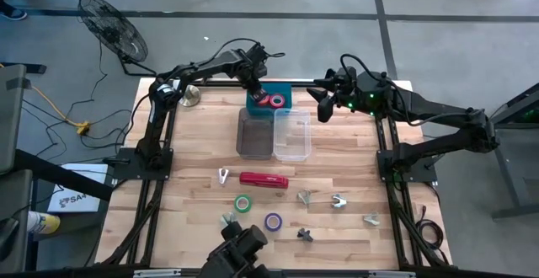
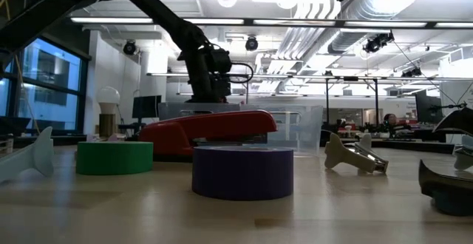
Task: Pick and place Stapler, Stapler remover, tape
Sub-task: Put the pink tape into the blue bin
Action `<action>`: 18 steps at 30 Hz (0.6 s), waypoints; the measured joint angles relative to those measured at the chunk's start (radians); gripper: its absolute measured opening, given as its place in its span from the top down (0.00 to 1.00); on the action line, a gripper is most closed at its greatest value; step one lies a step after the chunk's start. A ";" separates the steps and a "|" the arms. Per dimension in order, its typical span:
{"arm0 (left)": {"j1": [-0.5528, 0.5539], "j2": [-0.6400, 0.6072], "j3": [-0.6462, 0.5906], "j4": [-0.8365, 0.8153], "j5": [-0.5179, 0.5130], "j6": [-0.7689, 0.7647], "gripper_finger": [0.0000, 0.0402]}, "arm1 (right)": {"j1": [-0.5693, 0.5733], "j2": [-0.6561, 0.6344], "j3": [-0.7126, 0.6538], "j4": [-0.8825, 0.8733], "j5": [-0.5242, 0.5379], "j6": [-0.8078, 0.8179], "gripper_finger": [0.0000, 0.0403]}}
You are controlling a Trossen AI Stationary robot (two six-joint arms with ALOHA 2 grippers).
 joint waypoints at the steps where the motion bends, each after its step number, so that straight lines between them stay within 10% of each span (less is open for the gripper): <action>1: -0.001 0.000 0.000 0.000 0.000 0.001 0.83 | 0.000 0.000 0.000 0.000 0.000 0.000 0.55; 18: -0.001 0.000 0.117 -0.096 0.005 0.053 0.47 | 0.000 0.000 0.000 -0.017 -0.028 -0.019 0.55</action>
